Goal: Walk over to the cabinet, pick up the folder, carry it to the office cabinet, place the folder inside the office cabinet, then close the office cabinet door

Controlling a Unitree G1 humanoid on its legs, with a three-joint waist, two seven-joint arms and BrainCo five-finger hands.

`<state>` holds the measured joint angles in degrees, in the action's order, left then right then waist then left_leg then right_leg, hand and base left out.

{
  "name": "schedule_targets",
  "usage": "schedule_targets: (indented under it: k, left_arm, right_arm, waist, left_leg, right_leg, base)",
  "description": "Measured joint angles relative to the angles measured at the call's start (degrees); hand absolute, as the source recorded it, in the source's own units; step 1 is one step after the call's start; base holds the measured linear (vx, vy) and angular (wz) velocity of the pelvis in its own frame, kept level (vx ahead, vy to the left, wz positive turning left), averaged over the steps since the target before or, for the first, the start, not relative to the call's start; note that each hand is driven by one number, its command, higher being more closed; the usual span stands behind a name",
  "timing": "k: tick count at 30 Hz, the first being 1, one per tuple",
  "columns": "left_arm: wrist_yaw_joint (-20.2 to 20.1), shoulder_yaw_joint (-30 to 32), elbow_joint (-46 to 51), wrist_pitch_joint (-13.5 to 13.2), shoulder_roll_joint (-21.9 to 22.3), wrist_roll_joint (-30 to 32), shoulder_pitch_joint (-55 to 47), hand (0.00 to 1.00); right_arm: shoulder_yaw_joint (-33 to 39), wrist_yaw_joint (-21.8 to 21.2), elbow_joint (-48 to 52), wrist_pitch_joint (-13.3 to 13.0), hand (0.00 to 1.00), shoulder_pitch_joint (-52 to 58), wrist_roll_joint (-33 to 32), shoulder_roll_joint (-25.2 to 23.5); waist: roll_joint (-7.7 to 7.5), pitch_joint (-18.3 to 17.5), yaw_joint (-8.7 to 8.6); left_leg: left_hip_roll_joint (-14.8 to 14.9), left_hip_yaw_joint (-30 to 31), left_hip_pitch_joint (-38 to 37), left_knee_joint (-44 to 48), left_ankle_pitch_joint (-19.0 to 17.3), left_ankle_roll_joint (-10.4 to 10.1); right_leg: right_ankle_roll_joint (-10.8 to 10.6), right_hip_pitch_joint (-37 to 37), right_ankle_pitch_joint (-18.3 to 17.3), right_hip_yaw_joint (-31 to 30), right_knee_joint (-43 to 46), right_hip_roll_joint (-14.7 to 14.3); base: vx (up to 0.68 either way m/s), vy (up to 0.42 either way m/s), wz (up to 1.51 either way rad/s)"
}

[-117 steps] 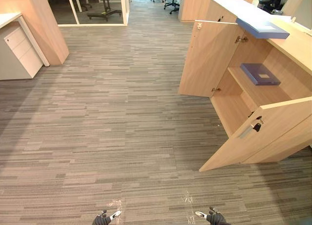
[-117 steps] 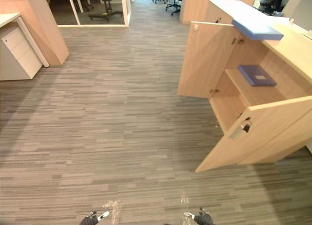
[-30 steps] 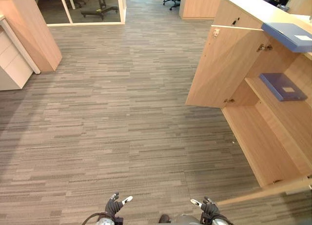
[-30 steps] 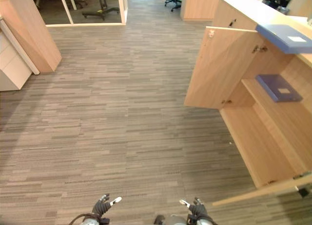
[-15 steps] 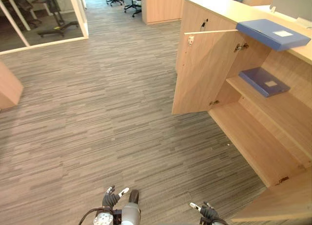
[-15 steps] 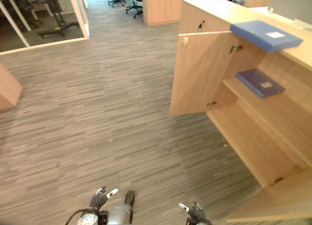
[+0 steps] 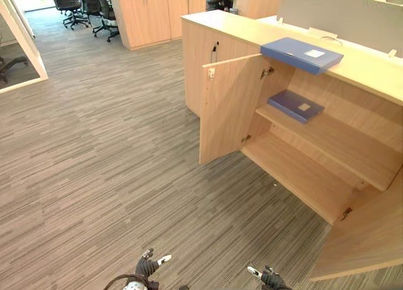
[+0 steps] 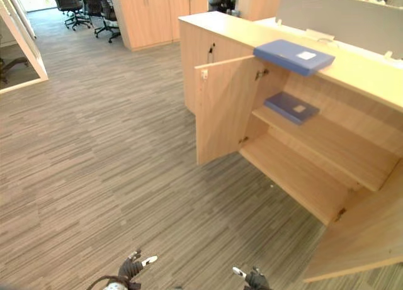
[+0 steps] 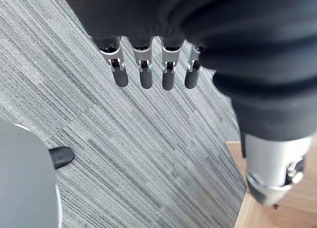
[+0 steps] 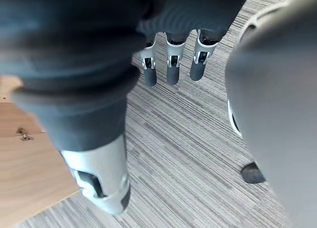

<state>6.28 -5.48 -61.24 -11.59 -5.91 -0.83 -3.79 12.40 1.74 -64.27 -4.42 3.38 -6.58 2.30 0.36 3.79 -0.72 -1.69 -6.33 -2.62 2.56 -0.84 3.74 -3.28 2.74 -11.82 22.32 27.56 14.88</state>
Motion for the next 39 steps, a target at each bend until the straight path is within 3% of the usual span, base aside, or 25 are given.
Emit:
schedule_targets:
  k: [1,3,4,5,6,12,13,15,17,19,20,21,23,25,26,27,28,30,31,32,36,39]
  left_arm:
    - [0.0,0.05,-0.05,0.0,-0.02,0.01,-0.09,0.0]
    - [-0.05,1.17,-0.12,0.0,0.19,0.08,-0.48,0.0]
    - [-0.2,3.31,-0.21,0.1,0.84,0.46,-0.49,0.0]
    - [-0.21,4.07,-0.22,0.21,1.44,0.72,-0.46,0.0]
    - [-0.29,6.09,-0.06,0.17,2.39,1.04,-0.82,0.0]
    - [-1.1,9.36,-0.03,1.03,2.6,2.61,-0.88,0.0]
    - [-1.15,10.04,0.16,1.04,2.7,2.61,-0.91,0.0]
    - [-1.14,12.3,2.57,1.11,3.35,2.29,-1.04,0.0]
    - [-1.09,15.85,4.69,1.1,4.45,1.87,-1.72,0.0]
    - [-0.91,18.19,5.69,1.09,4.86,0.42,-2.25,0.0]
    - [-0.89,18.16,5.66,1.09,4.69,0.05,-2.31,0.0]
    - [-0.61,17.77,5.63,1.08,4.3,-0.38,-2.38,0.0]
    - [-0.25,17.65,5.83,0.94,4.06,-1.66,-1.93,0.0]
    - [0.41,16.46,6.49,0.61,3.75,-2.77,-1.52,0.0]
    - [0.77,15.58,6.74,0.47,3.72,-3.02,-1.45,0.0]
    - [0.99,14.48,6.7,0.29,3.82,-3.06,-1.6,0.0]
    - [1.07,13.95,6.58,0.15,4.36,-3.39,-2.35,0.0]
    - [1.19,13.26,5.32,0.03,3.05,-3.4,-0.2,0.0]
    - [1.23,12.75,4.72,-0.13,2.33,-3.31,0.71,0.0]
    - [1.2,12.16,3.77,0.05,2.29,-3.28,0.74,0.0]
    - [1.24,11.84,1.89,0.01,0.89,-3.64,0.46,0.0]
    - [1.15,11.1,0.71,0.01,0.77,-3.38,0.25,0.0]
  right_arm:
    - [-0.12,0.01,-0.05,-0.26,0.0,-0.29,-0.03,0.26]
    - [-0.21,0.05,-0.28,-0.3,0.0,-1.05,-0.05,0.17]
    - [0.06,0.06,-0.17,-0.4,0.0,-1.19,-0.41,0.1]
    - [0.04,0.14,-0.13,-0.43,0.0,-1.24,-0.4,0.31]
    - [0.0,0.13,-0.11,-0.4,0.0,-1.32,-0.2,0.51]
    - [0.04,0.13,1.6,-0.43,0.0,-0.37,-0.17,-0.32]
    - [0.03,0.09,2.13,-0.45,0.0,0.08,-0.22,-0.73]
    - [-0.03,0.07,3.78,-0.44,0.0,1.05,-0.69,-1.47]
    - [-0.34,0.04,4.31,-0.43,0.0,1.32,-1.3,-1.46]
    - [-0.9,0.09,4.49,-0.41,0.0,2.14,-1.58,-1.32]
    - [-1.39,0.12,4.49,-0.37,0.0,2.52,-1.71,-1.26]
    - [-1.35,0.19,4.01,-0.21,0.0,2.43,-1.77,-1.19]
    - [-1.31,0.4,2.57,0.06,0.0,0.56,-1.78,-1.07]
    - [-1.82,0.82,0.93,0.05,0.0,-2.06,-1.8,-1.05]
    - [-3.01,0.91,0.93,0.04,0.0,-2.56,-1.79,-0.7]
    - [-3.81,0.93,0.94,-0.04,0.0,-2.85,-1.75,-0.24]
    - [-5.27,0.93,0.91,-0.16,0.0,-2.76,-1.73,0.29]
    - [-6.68,0.68,0.4,-0.19,0.0,-3.41,-1.69,-1.19]
    - [-6.94,0.67,-0.24,-0.29,0.0,-4.14,-1.7,-1.02]
    - [-6.92,0.68,-0.72,-0.31,0.0,-4.36,-1.7,-0.71]
    - [-4.65,0.73,-1.17,-0.45,0.0,-4.54,-1.86,-0.72]
    - [-4.4,0.66,-1.43,-0.25,0.0,-2.49,-1.63,0.53]
  waist:
    - [0.31,0.12,-0.02]
    - [-0.09,0.35,-0.05]
    - [-1.06,0.97,-0.69]
    - [-0.82,0.77,-0.94]
    - [-0.01,0.74,-0.92]
    - [-0.83,1.57,-1.56]
    - [-0.97,1.48,-1.66]
    - [-1.0,1.39,-1.6]
    - [-0.73,1.24,-1.29]
    - [0.13,0.7,0.19]
    - [0.02,0.79,0.6]
    - [0.02,0.7,1.03]
    - [-0.32,1.33,1.75]
    - [-0.9,2.5,2.67]
    - [-0.76,2.99,3.05]
    - [-0.2,3.02,3.44]
    - [1.57,2.31,3.81]
    - [-0.69,3.09,3.45]
    - [-1.21,3.75,3.3]
    - [-1.12,3.61,3.37]
    - [-0.82,3.23,3.35]
    - [-0.55,1.72,3.12]
  left_leg:
    - [0.83,-0.01,-0.74,-0.64,-0.34,-0.55]
    - [0.96,-0.55,-2.01,-1.79,-0.47,-0.73]
    - [0.19,-0.66,-3.21,-2.44,-0.49,-0.93]
    - [0.41,-0.4,-3.73,-2.97,-0.5,-1.03]
    - [1.22,-0.58,-4.0,-4.14,-0.41,-2.03]
    - [5.35,-0.61,-5.38,-3.48,-1.57,-7.07]
    - [6.36,-1.05,-4.37,0.95,-4.31,-8.0]
    - [9.06,-1.94,1.96,18.53,-10.94,-9.82]
    - [12.31,-2.56,8.37,35.22,-12.49,-10.71]
    - [18.05,-2.42,14.27,54.86,-6.17,-10.06]
    - [19.0,-2.66,15.65,58.39,-3.79,-9.69]
    - [19.3,-2.93,17.38,62.39,-6.31,-7.89]
    - [17.71,-3.35,19.8,61.48,-11.7,-6.94]
    - [13.03,-2.03,22.12,51.16,-15.24,-6.01]
    - [10.66,1.05,22.26,43.62,-15.12,-6.38]
    - [7.96,7.77,21.0,30.32,-12.58,-7.82]
    - [7.69,13.04,18.62,20.38,-1.55,-11.33]
    - [4.77,13.46,17.66,21.04,-2.41,-10.81]
    - [2.12,18.85,17.77,22.81,-3.09,-11.78]
    - [1.77,19.67,17.51,23.15,-3.92,-12.07]
    - [1.97,12.87,12.72,19.78,-5.48,-8.97]
    - [0.79,8.69,11.94,18.26,-6.58,-6.33]
  right_leg:
    - [0.14,-1.95,-0.24,1.04,-2.11,-2.9]
    - [0.34,-4.13,0.19,1.68,-5.98,-5.41]
    - [3.31,-5.47,2.86,2.58,-9.32,-6.09]
    - [2.81,-5.37,2.54,2.86,-9.47,-6.42]
    - [2.88,-5.64,2.2,2.9,-10.37,-7.44]
    - [4.73,-2.38,0.78,3.85,-14.72,-12.68]
    - [4.73,-0.62,0.78,3.7,-16.69,-13.8]
    - [4.77,2.37,0.78,2.79,-19.85,-15.63]
    - [4.86,4.5,0.82,1.14,-21.48,-17.52]
    - [6.02,8.77,0.3,-3.21,-23.28,-20.39]
    - [6.54,9.81,0.17,-4.66,-23.83,-20.71]
    - [7.39,11.55,-0.03,-7.48,-24.39,-20.61]
    - [7.4,12.68,-0.03,-11.9,-24.73,-18.77]
    - [7.34,12.78,-0.03,-15.61,-23.49,-14.2]
    - [7.29,12.74,-0.05,-16.25,-22.31,-12.24]
    - [5.84,12.67,-0.33,-16.41,-21.02,-10.24]
    - [2.54,13.03,-0.99,-16.47,-20.77,-9.64]
    - [0.72,12.46,-0.53,-15.59,-21.43,-7.57]
    - [0.62,11.24,1.3,-15.32,-21.27,-7.1]
    - [0.1,11.31,1.91,-15.67,-21.3,-6.43]
    - [-4.69,10.98,8.11,-19.99,-22.37,-3.14]
    - [-6.17,8.16,9.3,-21.2,-22.07,-0.14]
  base:
    - [-0.03,-0.068,0.0]
    - [-0.03,-0.11,-0.05]
    - [0.0,-0.138,0.05]
    - [0.09,-0.148,-0.03]
    - [0.15,-0.177,-0.13]
    - [0.14,-0.153,-0.08]
    - [0.23,-0.17,-0.08]
    - [0.21,-0.143,-0.15]
    - [0.2,-0.064,-0.49]
    - [0.34,0.001,-1.02]
    - [0.39,0.072,-1.04]
    - [0.42,0.136,-1.1]
    - [0.41,0.226,-1.21]
    - [0.31,0.295,-1.19]
    - [0.3,0.32,-1.12]
    - [0.39,0.422,-1.19]
    - [0.37,0.389,-0.86]
    - [0.3,0.3,-0.35]
    - [0.19,0.22,-0.25]
    - [0.15,0.201,-0.37]
    - [0.14,0.231,-0.74]
    - [0.05,0.219,-0.91]
